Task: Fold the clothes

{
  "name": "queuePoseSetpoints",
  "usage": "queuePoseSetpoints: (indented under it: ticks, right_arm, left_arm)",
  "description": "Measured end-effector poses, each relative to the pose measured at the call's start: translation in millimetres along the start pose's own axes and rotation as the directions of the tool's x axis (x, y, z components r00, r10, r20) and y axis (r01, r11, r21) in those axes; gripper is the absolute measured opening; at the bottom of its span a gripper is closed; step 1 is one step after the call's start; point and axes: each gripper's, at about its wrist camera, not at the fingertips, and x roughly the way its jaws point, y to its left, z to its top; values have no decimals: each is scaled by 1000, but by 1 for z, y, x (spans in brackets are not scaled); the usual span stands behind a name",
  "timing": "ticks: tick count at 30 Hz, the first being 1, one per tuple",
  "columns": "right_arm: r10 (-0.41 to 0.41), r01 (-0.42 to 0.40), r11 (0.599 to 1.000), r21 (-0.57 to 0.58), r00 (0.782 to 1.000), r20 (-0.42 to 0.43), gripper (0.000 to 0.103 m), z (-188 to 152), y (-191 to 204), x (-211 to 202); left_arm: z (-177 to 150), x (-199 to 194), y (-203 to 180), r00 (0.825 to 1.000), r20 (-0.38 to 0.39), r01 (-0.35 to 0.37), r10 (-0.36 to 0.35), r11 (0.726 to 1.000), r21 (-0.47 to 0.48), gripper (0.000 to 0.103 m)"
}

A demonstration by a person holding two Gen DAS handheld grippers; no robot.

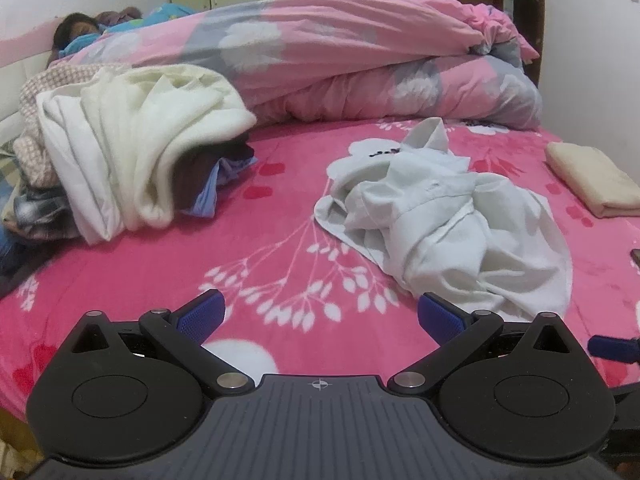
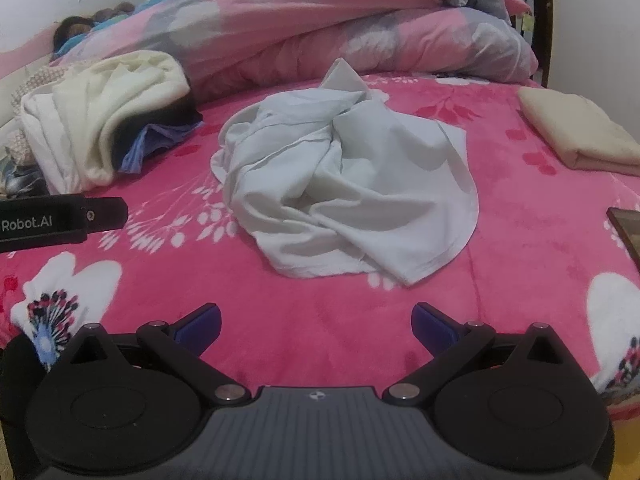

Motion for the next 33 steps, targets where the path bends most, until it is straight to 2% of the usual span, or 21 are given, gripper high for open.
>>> queuePoseSetpoints:
  ticks: [7,13,27,33]
  right_arm:
    - [-13,14,1000,21,999,-37,103,13,-9,8]
    - [-51,51,999,3,999,-12,103,14,2,9]
    - [-91,91,996,-7,996,5,103,18,7,3]
    - [-106,106,994,-11,994,15,103,20,9,-1]
  left_arm:
    - [-3,17,4,1000,-20,10,-10,1000,-27,103]
    - [-6,30,7,999,-36,13,-15,999,-41,103]
    - [-8,23,14,999,-26,21,-24,994,-109,103]
    - [-9,18,10,999,-17,-29,28,996,-82,103]
